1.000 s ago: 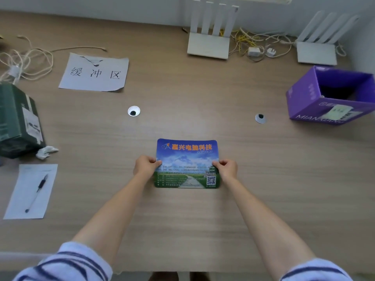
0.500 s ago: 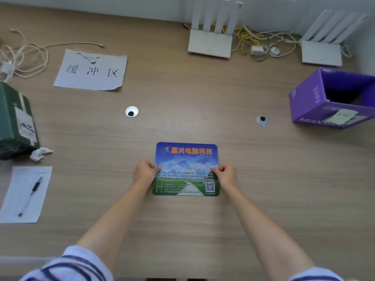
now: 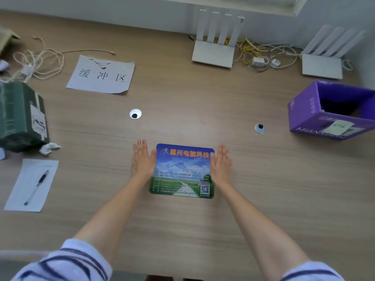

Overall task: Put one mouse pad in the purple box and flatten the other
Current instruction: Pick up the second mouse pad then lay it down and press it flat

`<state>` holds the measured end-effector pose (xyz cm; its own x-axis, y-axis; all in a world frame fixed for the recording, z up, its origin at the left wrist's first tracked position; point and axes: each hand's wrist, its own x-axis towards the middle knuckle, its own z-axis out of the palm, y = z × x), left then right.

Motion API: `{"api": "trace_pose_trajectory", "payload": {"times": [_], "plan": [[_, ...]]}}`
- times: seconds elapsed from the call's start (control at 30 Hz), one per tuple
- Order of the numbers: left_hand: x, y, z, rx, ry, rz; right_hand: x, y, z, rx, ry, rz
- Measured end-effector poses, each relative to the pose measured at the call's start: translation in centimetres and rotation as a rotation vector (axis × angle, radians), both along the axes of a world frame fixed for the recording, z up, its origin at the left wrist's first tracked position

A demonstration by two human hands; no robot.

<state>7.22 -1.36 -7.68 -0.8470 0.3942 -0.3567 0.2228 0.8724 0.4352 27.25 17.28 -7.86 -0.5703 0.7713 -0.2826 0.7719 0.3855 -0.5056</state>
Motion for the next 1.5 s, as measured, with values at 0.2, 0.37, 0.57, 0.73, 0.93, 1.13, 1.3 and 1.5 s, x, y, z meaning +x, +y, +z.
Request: {"api": "trace_pose_trajectory", "payload": {"times": [0.2, 0.37, 0.57, 0.73, 0.93, 1.13, 1.3, 1.5], "plan": [[1.1, -0.5, 0.7, 0.129, 0.140, 0.404, -2.5, -0.9, 1.2, 0.063, 0.008, 0.161], [0.7, -0.7, -1.2, 0.101, 0.191, 0.294, -5.8, -1.9, 0.2, 0.073, -0.004, 0.190], [-0.8, 0.0, -4.1, 0.026, 0.175, 0.175, -10.4, -3.4, -2.1, 0.072, -0.048, 0.208], [-2.7, 2.0, -6.1, -0.018, 0.216, 0.085, -14.6, -4.4, -4.3, 0.105, -0.048, 0.261], [-3.6, 4.5, -7.8, -0.036, 0.269, -0.018, -18.3, -4.4, -6.8, 0.196, -0.078, 0.318], [-3.0, 5.4, -9.8, -0.040, 0.302, -0.014, -19.2, -5.1, -9.0, 0.306, -0.089, 0.322], [-3.2, 5.6, -10.1, -0.094, 0.343, -0.070, -19.3, -5.2, -9.9, 0.380, -0.074, 0.320], [-3.1, 5.7, -10.1, -0.143, 0.340, -0.068, -19.6, -5.1, -10.0, 0.390, -0.077, 0.331]]}}
